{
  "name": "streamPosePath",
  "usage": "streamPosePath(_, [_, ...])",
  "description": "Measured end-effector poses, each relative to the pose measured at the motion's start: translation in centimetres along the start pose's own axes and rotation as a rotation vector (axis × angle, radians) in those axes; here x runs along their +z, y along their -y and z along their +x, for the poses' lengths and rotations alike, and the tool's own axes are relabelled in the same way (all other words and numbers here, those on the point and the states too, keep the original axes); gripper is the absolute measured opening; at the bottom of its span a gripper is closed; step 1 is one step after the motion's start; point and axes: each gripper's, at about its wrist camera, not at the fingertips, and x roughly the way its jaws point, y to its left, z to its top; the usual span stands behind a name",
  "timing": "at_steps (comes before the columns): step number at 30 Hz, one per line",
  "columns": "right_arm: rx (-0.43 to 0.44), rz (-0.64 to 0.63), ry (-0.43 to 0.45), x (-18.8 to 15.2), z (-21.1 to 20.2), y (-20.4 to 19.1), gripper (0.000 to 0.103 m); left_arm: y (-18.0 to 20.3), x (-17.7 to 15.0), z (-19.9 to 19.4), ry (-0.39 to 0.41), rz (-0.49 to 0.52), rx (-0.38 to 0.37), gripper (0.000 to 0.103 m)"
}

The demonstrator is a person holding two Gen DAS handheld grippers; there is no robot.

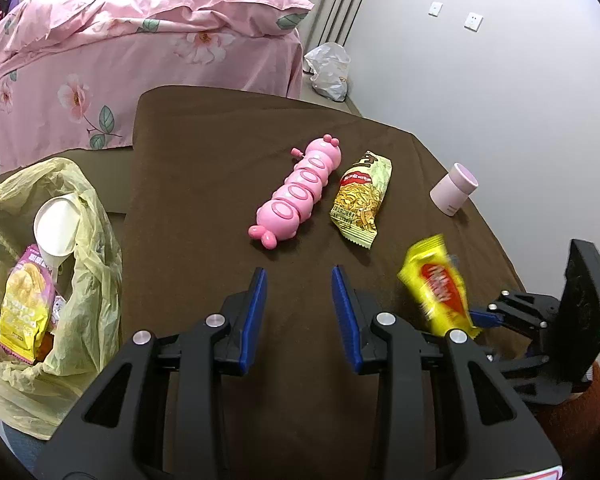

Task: Collect trash
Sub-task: 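Lift and carry both wrappers over the yellow bag with both tools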

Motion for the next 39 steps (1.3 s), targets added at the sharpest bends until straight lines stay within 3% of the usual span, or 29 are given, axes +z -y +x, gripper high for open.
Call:
streamPosePath(9, [-0.091, 0.195, 0.076, -1.9, -3.8, 5.1, 0.026, 3.9, 2.9, 3.4, 0.016, 0.139, -0.073, 0.039])
streamPosePath(12, [-0.103, 0.23, 0.084, -2.6, -4.4, 6.0, 0.026, 5.4, 4.6, 5.4, 0.015, 0.172, -0.061, 0.039])
streamPosePath(19, [-0.106, 0.258, 0.103, -2.9, -4.6, 6.8, 0.026, 7.4, 6.5, 10.5, -0.083, 0.266, 0.033, 0.039])
streamPosePath(24, [-0.118, 0.276, 0.119, -2.9, -5.0, 7.4, 0.026, 7.1, 5.7, 10.1, -0.09, 0.252, 0.073, 0.028])
streamPosePath(34, [-0.121, 0.253, 0.138, -1.5, -5.8, 6.4, 0.026, 7.0, 4.8, 9.5, -0.133, 0.273, 0.064, 0.033])
streamPosePath(39, [-0.131, 0.219, 0.163, 0.0, -7.0, 5.5, 0.026, 6.4, 4.1, 7.7, -0.129, 0.231, 0.029, 0.02])
